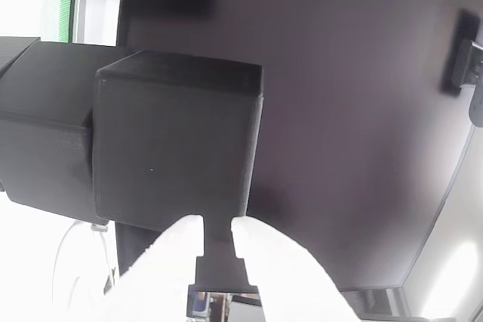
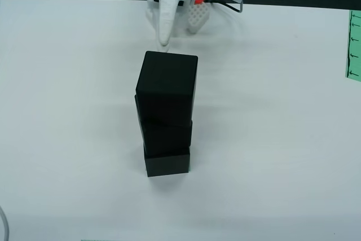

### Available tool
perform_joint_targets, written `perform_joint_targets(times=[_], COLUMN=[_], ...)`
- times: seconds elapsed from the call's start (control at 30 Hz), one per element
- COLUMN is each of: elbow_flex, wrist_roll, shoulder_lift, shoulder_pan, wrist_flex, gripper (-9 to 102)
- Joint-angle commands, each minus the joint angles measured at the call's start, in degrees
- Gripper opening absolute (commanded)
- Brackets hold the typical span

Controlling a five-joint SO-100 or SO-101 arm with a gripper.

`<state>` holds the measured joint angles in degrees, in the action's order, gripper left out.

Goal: Stack 3 Blocks on the chosen place.

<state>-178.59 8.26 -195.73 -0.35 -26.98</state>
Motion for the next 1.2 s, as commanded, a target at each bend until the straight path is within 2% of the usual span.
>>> perform_joint_targets(times=[0.0, 0.47, 0.97, 1.17], elbow_flex=[-1.8, -1.8, -1.8, -1.8], wrist_roll=[-2.1, -10.5, -10.8, -10.8], shoulder_lift=[-1.1, -1.2, -1.3, -1.3], shoulder_pan=[0.3, 0.1, -0.7, 0.0], wrist_flex=[-1.7, -9.7, -19.3, -19.6], gripper=[0, 0, 0, 1])
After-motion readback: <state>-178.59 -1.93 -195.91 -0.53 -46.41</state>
